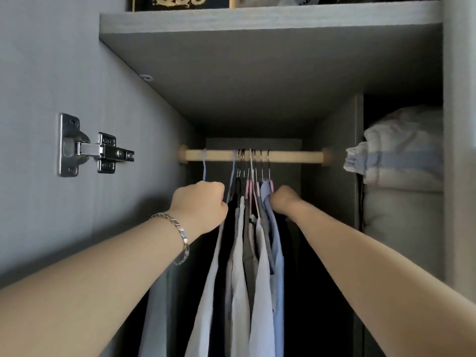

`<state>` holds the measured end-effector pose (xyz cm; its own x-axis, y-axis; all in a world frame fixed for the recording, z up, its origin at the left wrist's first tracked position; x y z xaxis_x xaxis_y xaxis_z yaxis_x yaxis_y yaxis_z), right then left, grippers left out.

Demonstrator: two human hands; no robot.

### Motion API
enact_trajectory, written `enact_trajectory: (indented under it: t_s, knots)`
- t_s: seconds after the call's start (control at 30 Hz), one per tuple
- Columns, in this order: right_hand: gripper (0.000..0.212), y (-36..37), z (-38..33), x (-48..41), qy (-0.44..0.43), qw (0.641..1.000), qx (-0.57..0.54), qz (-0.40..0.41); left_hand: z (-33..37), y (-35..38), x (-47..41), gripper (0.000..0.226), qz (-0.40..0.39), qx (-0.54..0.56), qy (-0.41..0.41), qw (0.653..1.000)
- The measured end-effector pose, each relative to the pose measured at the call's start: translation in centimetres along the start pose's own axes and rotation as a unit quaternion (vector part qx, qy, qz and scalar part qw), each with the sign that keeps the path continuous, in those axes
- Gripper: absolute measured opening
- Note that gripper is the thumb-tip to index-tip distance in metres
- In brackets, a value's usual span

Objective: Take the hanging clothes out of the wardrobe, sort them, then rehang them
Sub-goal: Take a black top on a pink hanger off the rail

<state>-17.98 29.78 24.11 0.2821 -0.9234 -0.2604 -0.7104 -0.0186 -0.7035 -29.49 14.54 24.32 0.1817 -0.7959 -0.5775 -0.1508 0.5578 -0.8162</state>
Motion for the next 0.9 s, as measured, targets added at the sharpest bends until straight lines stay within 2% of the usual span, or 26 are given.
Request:
enact_trajectory:
  t_s: [0.17, 0.33, 0.47, 0.57, 0.7, 0.9]
  knots:
    - [0.030, -1.4, 0.3, -2.9, 0.019, 0.998, -0.013, 0.050, -0.2, 1.0, -1.7, 0.015, 0.009, 0.003, 0.000, 1.000]
    - [0.036, -0.4, 0.2, -3.3, 0.003, 0.996, -0.088, -0.028, -0.3, 2.3, -2.2, 0.016, 0.006, 0.007, -0.011, 1.000]
    - [0.048, -0.2, 0.3, -3.0, 0.014, 0.985, -0.172, -0.014, -0.3, 2.9, -2.1, 0.017, -0.004, -0.004, -0.008, 1.000]
    - [0.048, -1.2, -0.2, -3.2, -0.024, 0.992, -0.122, 0.038, -0.3, 2.8, -2.0, 0.017, -0.008, -0.002, -0.005, 1.000]
    - [0.047, -3.9, -1.4, -2.8, -0.041, 0.988, -0.120, 0.087, -0.5, 2.1, -1.8, 0.016, -0.001, -0.008, 0.000, 1.000]
    - [0.041, -3.1, -0.3, -0.2, -0.017, 0.993, -0.109, 0.051, -0.2, 1.1, -0.5, 0.016, 0.014, 0.013, 0.014, 1.000]
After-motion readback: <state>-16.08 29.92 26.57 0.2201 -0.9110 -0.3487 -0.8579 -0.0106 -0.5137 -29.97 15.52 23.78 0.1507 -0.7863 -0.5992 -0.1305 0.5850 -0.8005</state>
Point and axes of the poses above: each hand's wrist, its own x-axis away from the middle knuckle, its own y-axis out of the palm, z = x × y, the point moved 3 cm from there along -x, towards the middle knuckle, and after that the axes turned 5 degrees about -z, right-handed, at the moved point
